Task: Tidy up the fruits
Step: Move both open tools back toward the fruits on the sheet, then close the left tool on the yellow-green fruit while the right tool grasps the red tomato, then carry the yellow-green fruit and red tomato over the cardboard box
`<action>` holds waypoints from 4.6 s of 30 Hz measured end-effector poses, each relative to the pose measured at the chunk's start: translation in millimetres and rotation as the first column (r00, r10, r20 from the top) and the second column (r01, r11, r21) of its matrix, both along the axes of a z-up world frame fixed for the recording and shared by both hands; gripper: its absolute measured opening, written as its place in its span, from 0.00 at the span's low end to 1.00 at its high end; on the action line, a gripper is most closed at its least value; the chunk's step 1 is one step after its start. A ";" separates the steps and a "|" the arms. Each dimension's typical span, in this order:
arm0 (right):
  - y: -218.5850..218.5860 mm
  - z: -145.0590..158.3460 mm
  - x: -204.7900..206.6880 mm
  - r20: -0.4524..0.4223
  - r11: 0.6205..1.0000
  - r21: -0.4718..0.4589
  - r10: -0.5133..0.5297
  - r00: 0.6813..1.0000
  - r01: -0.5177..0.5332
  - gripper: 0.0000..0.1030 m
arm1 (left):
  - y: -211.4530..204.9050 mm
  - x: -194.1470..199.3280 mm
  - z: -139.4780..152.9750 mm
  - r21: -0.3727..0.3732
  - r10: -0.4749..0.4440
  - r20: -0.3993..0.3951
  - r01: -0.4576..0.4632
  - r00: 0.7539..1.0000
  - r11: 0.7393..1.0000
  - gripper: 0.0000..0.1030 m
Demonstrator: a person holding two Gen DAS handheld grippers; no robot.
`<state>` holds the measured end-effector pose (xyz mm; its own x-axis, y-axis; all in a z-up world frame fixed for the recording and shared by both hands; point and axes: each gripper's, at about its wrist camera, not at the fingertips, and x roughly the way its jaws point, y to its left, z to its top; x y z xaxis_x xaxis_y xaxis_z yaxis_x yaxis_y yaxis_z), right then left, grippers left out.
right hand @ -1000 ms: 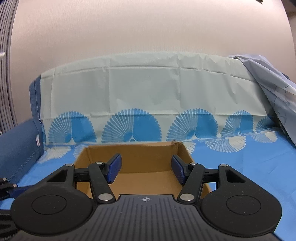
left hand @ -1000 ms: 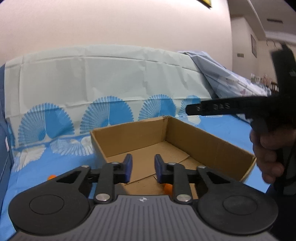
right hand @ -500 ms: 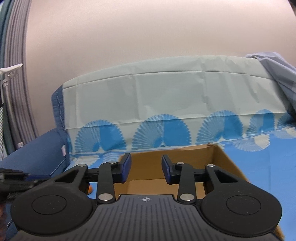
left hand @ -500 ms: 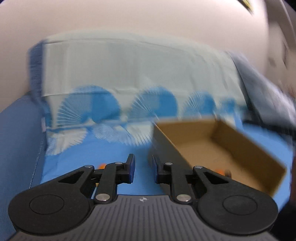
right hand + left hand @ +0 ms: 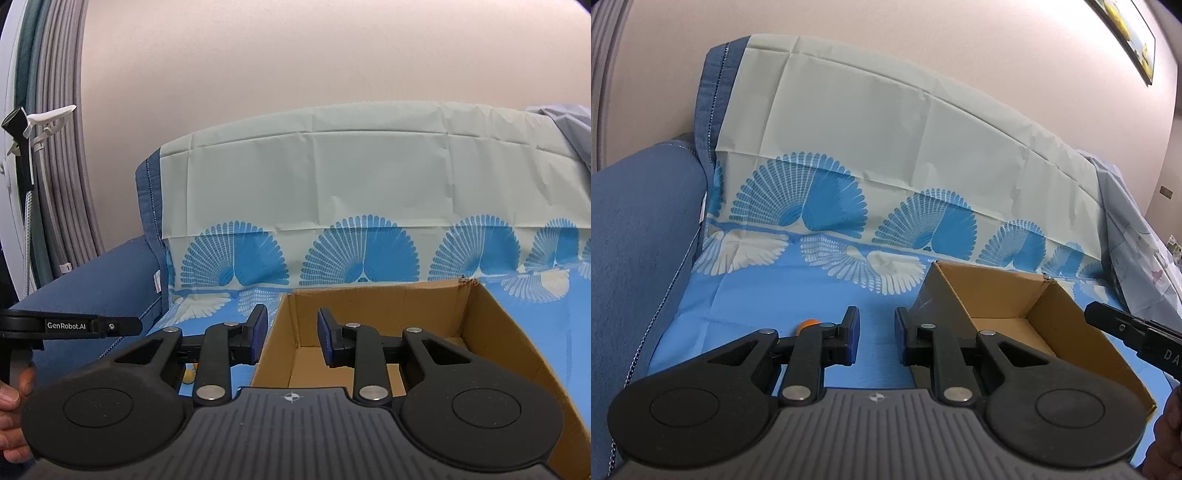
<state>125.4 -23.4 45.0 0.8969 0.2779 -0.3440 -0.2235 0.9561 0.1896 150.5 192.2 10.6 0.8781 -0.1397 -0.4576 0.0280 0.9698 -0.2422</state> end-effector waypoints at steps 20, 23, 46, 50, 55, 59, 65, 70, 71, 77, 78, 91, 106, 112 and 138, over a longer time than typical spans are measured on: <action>92.1 -22.8 -12.4 -0.119 0.939 -0.093 0.319 0.940 -0.330 0.20 | 22.7 -1.1 2.6 -0.078 0.058 -0.047 -0.062 0.997 0.995 0.27; 118.7 -36.1 -10.8 -0.178 0.911 -0.159 0.353 0.919 -0.381 0.23 | 25.5 1.9 -0.4 -0.093 0.061 -0.071 -0.067 0.996 0.993 0.31; 173.5 -117.3 37.0 -0.506 0.902 -0.286 0.145 0.851 -0.324 0.48 | 32.0 54.7 -62.4 -0.064 0.086 -0.420 -0.125 0.903 0.990 0.51; 172.6 -119.7 39.0 -0.513 0.905 -0.290 0.128 0.849 -0.312 0.48 | 29.4 62.8 -74.7 -0.053 0.076 -0.477 -0.115 0.876 0.992 0.52; 171.0 -121.8 43.2 -0.525 0.916 -0.282 0.101 0.845 -0.285 0.48 | 21.5 69.2 -87.9 -0.022 0.062 -0.533 -0.087 0.844 0.996 0.52; 172.8 -122.4 45.0 -0.528 0.916 -0.288 0.092 0.844 -0.279 0.47 | 13.1 72.8 -96.8 0.008 0.045 -0.565 -0.049 0.824 0.999 0.52; 174.8 -126.3 46.8 -0.536 0.908 -0.317 0.067 0.842 -0.274 0.47 | 1.0 76.5 -105.0 0.059 0.031 -0.584 0.005 0.811 0.998 0.39; 176.0 -127.0 45.9 -0.526 0.896 -0.347 0.057 0.848 -0.276 0.35 | -4.3 77.3 -105.5 0.086 0.026 -0.577 0.029 0.816 0.996 0.25; 176.7 -126.9 45.9 -0.521 0.894 -0.357 0.052 0.852 -0.272 0.32 | -4.3 77.3 -105.1 0.088 0.029 -0.576 0.027 0.817 0.996 0.23; 179.3 -126.2 42.4 -0.505 0.881 -0.377 0.061 0.861 -0.284 0.29 | 1.3 78.3 -102.8 0.083 0.049 -0.572 -0.002 0.819 0.997 0.23; 178.5 -126.3 43.0 -0.505 0.881 -0.377 0.062 0.861 -0.284 0.29 | 1.6 78.5 -102.8 0.084 0.051 -0.572 -0.004 0.819 0.996 0.23; 185.8 -126.9 37.2 -0.478 0.853 -0.449 0.022 0.878 -0.266 0.39 | -0.1 78.0 -103.9 0.094 0.053 -0.573 0.001 0.818 0.996 0.23; 194.9 -106.6 29.1 -0.394 0.926 -0.266 0.149 0.907 -0.268 0.28 | 23.3 76.3 -95.9 0.109 0.162 -0.531 -0.123 0.832 0.986 0.22; 194.7 -120.7 40.9 -0.493 0.943 -0.216 0.120 0.862 -0.255 0.28 | 33.2 76.3 -96.2 0.080 0.178 -0.542 -0.160 0.821 0.984 0.22; 180.0 -118.4 37.3 -0.525 0.943 -0.184 0.145 0.839 -0.279 0.29 | 18.7 78.8 -99.4 0.110 0.137 -0.521 -0.092 0.843 0.990 0.26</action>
